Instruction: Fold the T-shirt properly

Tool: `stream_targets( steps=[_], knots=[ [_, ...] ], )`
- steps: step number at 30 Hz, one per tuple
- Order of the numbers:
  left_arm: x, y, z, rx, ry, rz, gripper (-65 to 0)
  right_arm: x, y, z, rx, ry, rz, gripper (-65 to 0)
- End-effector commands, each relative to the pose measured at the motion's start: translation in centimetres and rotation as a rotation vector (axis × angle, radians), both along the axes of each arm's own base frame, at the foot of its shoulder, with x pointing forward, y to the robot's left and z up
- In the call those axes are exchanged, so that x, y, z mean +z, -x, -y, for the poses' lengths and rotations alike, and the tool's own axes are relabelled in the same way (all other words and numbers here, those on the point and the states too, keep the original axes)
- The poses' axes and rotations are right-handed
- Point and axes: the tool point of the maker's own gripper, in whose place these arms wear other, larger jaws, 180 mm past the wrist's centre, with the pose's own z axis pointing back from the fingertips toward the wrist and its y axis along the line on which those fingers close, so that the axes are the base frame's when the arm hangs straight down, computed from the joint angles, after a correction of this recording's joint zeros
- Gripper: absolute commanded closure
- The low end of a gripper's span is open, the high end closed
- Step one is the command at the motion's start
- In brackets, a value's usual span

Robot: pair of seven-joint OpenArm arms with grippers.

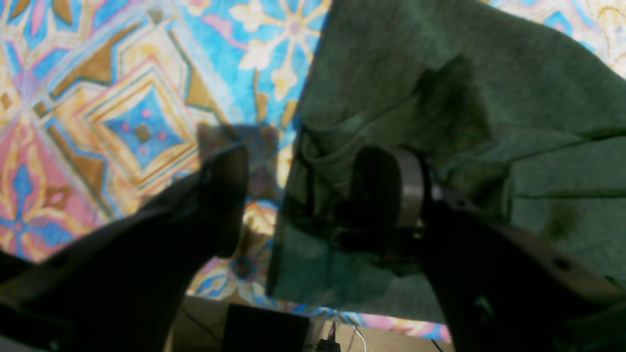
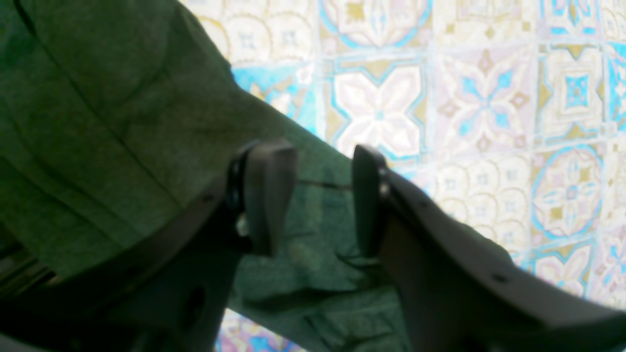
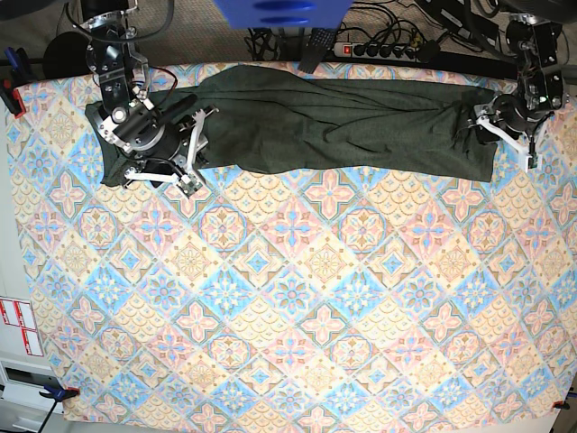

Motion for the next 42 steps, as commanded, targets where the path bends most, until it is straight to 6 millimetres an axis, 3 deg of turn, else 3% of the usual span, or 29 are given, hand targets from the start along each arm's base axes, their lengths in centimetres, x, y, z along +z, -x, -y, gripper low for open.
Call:
stream_targets(
  steps=[1, 9, 20, 22, 26, 30, 42],
  knots=[
    [0.6, -0.8, -0.8, 0.005, -0.016, 0.020, -39.6, 0.8, -0.7, -0.1, 0.006, -0.005, 0.034, -23.2],
    [-1.1, -0.6, 0.3, -0.009, 0.018, -0.022, -39.6, 0.8, -0.7, 0.0, 0.005, -0.005, 0.034, -23.2],
    [-3.5, 0.4, 5.9, -0.079, 0.118, -0.068, -38.3, 0.8, -0.7, 0.0, 0.005, -0.004, 0.033, -23.2],
    [-4.0, 0.7, 7.4, -0.119, 0.132, -0.087, -32.8, 0.8, -0.7, 0.1, 0.002, -0.003, 0.034, -23.2],
    [-3.9, 0.4, 8.3, -0.113, 0.177, -0.070, -13.2, 0.8, -0.7, 0.2, 0.000, -0.002, 0.035, -23.2],
    [-3.4, -0.4, 9.1, -0.078, 0.256, -0.032, 0.0, 0.8, -0.7, 0.2, 0.000, -0.002, 0.035, -23.2],
    [1.3, -5.3, 1.6, 0.089, 0.172, 0.158, 0.0, 0.8, -0.7, 0.2, 0.000, -0.002, 0.033, -23.2]
  ],
)
